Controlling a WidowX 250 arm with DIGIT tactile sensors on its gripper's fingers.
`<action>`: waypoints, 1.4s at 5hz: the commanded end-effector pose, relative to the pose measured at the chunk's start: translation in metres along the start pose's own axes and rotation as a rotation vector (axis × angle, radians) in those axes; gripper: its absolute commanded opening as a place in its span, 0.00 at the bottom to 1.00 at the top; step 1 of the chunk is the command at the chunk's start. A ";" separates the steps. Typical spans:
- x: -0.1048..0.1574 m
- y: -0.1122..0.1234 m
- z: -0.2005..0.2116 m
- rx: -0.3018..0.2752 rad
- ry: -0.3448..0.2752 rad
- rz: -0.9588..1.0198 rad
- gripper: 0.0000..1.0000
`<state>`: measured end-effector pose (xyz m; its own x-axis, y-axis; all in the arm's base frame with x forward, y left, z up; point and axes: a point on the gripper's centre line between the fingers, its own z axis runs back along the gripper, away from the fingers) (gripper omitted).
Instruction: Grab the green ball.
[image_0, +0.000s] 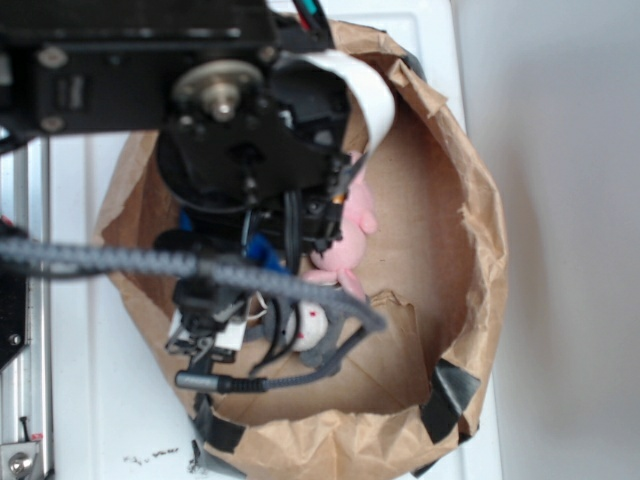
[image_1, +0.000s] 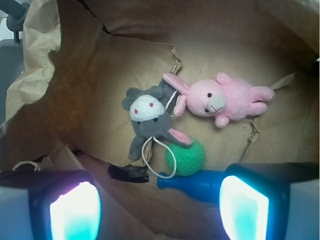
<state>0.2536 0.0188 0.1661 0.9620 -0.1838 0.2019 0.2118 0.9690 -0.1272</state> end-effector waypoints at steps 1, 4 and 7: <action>0.006 -0.003 -0.026 0.057 -0.014 -0.076 1.00; -0.008 -0.001 -0.065 0.108 0.020 -0.180 1.00; -0.024 -0.024 -0.092 0.106 -0.005 -0.188 1.00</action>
<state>0.2389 -0.0073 0.0703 0.9158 -0.3491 0.1986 0.3540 0.9352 0.0114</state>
